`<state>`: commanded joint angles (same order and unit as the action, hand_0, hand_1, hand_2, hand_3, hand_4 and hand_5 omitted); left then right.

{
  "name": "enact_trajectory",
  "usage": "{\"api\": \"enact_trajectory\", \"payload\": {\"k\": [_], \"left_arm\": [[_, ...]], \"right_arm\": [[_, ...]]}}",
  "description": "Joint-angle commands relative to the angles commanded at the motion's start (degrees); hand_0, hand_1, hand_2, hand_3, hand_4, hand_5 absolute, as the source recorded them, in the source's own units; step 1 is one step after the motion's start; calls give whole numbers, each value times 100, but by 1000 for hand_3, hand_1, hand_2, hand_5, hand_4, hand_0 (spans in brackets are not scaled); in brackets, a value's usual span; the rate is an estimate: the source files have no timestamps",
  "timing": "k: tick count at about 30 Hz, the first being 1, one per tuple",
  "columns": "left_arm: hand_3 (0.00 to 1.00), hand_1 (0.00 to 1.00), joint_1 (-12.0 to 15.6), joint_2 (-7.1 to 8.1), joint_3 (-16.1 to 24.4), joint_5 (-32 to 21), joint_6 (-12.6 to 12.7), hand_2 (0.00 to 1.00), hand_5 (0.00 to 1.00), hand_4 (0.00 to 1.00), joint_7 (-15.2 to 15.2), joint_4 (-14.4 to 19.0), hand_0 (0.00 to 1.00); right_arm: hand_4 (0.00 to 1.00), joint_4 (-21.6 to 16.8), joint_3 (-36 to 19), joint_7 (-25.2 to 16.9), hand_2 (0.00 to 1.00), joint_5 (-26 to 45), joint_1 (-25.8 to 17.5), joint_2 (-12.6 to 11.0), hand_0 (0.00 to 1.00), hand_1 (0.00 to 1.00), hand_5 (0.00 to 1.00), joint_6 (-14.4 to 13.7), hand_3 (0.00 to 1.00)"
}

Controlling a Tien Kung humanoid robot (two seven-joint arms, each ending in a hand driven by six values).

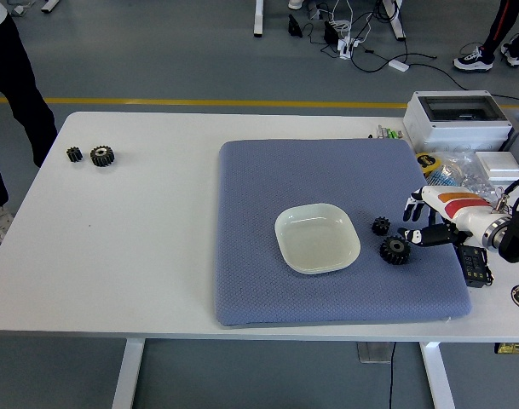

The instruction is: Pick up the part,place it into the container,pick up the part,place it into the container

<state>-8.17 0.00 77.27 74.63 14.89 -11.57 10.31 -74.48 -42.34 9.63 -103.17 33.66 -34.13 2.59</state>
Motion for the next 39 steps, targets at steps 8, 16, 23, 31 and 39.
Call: {"api": "enact_trajectory", "payload": {"k": [8,16,23,31,39], "left_arm": [[575,649,-8,0,22,12,5,663,633,674,4,0,679],[574,649,-8,0,17,6,5,662,635,675,0,0,679],[574,649,-14,0,-9,-25,6,661,633,673,2,0,680],[574,649,-28,0,-15,-26,4,662,633,673,-1,0,681],[574,650,-18,0,-21,-17,6,662,633,673,-4,0,680]], "right_arm": [[998,-123,43,96,752,6,-38,-57,615,652,566,387,839],[998,91,271,88,778,-2,58,51,670,679,584,342,850],[998,205,452,88,723,4,124,139,606,632,567,236,780],[998,380,692,62,696,18,208,195,560,603,545,56,693],[998,578,814,-45,660,-22,214,254,504,566,520,-225,618]]}}
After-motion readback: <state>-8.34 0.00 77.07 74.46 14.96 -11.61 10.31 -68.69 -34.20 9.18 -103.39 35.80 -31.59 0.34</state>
